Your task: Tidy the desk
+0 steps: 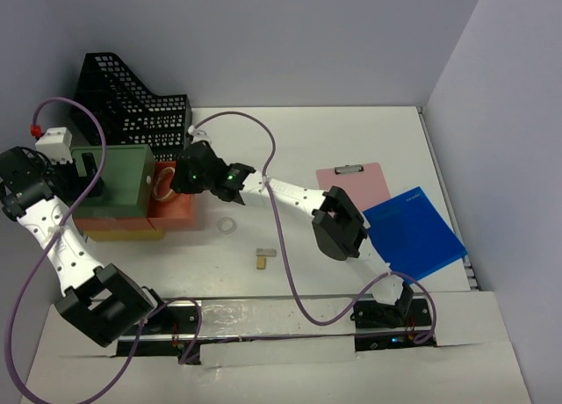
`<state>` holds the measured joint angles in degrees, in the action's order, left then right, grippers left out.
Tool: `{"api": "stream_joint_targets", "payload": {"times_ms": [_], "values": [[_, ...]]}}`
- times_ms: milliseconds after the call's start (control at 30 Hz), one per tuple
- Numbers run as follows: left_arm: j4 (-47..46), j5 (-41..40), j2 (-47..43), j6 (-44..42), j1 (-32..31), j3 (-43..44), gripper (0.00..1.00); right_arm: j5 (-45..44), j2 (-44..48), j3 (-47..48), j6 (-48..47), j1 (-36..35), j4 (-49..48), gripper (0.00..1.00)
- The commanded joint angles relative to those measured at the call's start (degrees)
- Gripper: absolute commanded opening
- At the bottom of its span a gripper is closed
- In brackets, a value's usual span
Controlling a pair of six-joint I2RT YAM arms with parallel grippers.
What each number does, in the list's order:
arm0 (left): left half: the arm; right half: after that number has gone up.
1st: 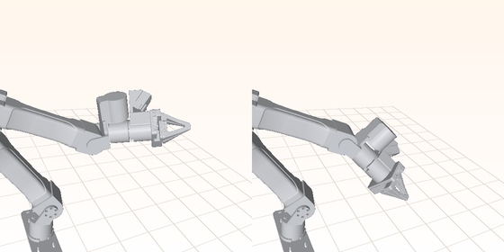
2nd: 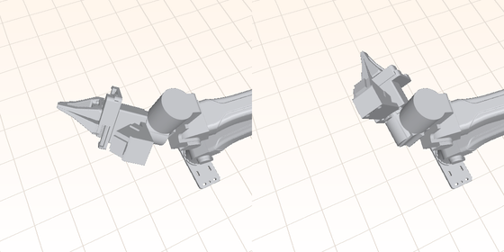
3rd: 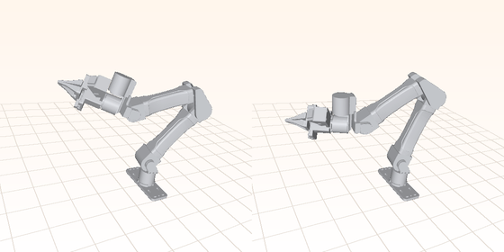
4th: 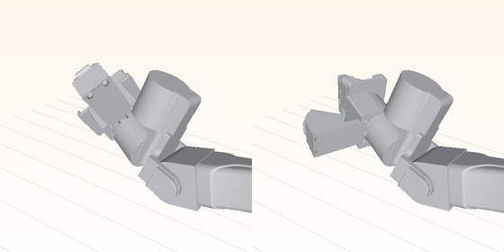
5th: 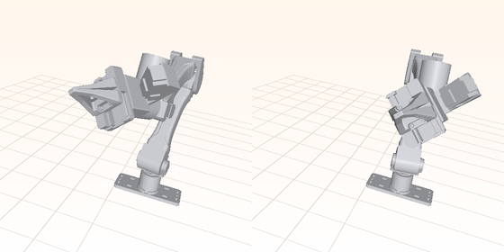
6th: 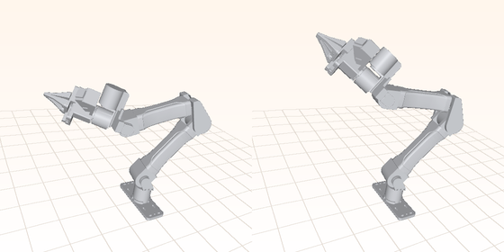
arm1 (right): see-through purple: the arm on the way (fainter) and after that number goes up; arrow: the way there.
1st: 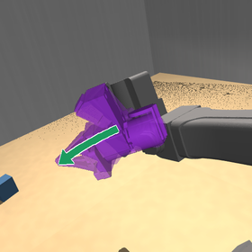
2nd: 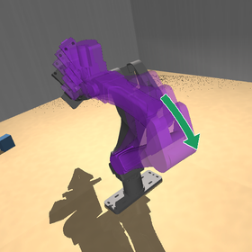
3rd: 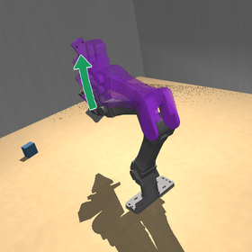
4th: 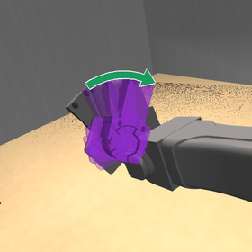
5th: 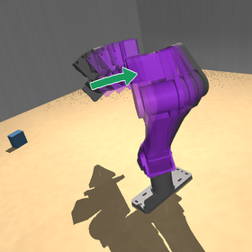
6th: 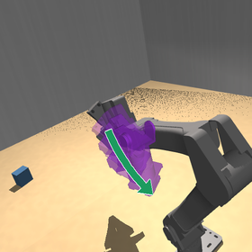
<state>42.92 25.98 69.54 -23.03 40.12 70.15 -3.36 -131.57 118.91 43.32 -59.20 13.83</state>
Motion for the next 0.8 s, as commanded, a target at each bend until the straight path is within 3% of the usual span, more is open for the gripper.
{"api": "stream_joint_targets", "payload": {"times_ms": [0,200,367,567,767], "values": [[1.1,0.4,-0.3,0.2,0.2,-0.1,0.99,2.0,5.9,-1.5,-5.7,-0.4,-2.7,0.36],[1.1,0.3,-0.2,-0.2,0.1,-0.2,0.99,-2.0,20.9,-15.9,-10.6,0.4,-5.9,0.4],[0.6,1.1,0.1,0.7,0.1,-0.5,0.99,-8.6,26.4,-30.2,-9.4,1.7,-6.2,0.41],[1.4,1.0,0.2,0.6,0.2,0.3,0.99,-9.2,11.7,-15.1,-11.6,2.0,13.0,0.43],[0.9,-0.5,-0.7,-0.4,0.1,-0.5,0.99,-9.8,6.1,-12.8,-11.7,1.4,15.8,0.44]]}}
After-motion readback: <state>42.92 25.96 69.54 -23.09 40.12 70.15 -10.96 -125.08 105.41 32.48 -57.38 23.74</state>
